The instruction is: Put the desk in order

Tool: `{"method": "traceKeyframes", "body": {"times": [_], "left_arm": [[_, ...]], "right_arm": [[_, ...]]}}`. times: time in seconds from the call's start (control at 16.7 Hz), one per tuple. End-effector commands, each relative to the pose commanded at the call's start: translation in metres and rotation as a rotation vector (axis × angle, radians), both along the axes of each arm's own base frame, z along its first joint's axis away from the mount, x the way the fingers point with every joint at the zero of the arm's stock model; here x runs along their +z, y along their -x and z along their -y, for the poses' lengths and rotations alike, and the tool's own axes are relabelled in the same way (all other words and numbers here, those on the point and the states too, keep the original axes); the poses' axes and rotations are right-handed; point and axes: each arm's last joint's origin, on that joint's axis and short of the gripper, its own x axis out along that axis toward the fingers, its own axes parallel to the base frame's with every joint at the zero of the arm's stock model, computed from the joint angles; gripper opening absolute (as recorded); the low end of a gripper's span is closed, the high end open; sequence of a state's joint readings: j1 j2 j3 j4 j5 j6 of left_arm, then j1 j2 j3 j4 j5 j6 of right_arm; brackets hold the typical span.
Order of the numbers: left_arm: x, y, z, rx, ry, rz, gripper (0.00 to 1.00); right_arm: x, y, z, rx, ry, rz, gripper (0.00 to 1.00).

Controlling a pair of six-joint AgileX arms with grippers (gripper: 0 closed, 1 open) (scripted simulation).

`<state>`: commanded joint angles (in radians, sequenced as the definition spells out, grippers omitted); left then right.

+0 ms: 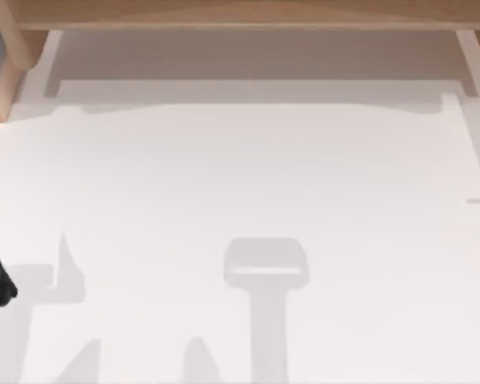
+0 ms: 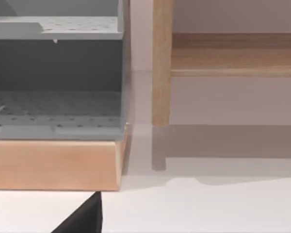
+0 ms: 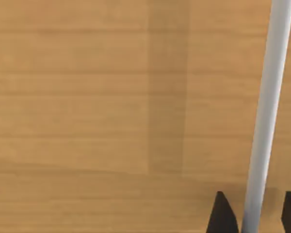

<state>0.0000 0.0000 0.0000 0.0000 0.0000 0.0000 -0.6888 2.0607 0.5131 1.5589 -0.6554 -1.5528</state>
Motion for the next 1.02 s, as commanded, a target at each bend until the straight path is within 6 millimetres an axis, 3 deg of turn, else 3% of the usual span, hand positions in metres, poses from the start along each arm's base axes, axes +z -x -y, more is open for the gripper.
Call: {"method": "traceKeyframes", "body": {"times": [0.12, 0.66, 1.02], "left_arm": [[0.0, 0.0, 0.0, 0.0, 0.0, 0.0, 1.0], [0.0, 0.0, 0.0, 0.0, 0.0, 0.0, 1.0], [0.0, 0.0, 0.0, 0.0, 0.0, 0.0, 1.0]], "right_arm": [[0.0, 0.0, 0.0, 0.0, 0.0, 0.0, 0.0], [-0.001, 0.0, 0.0, -0.002, -0.005, -0.004, 0.0], [-0.002, -0.043, 0.002, 0.0, -0.006, -0.005, 0.0]]}}
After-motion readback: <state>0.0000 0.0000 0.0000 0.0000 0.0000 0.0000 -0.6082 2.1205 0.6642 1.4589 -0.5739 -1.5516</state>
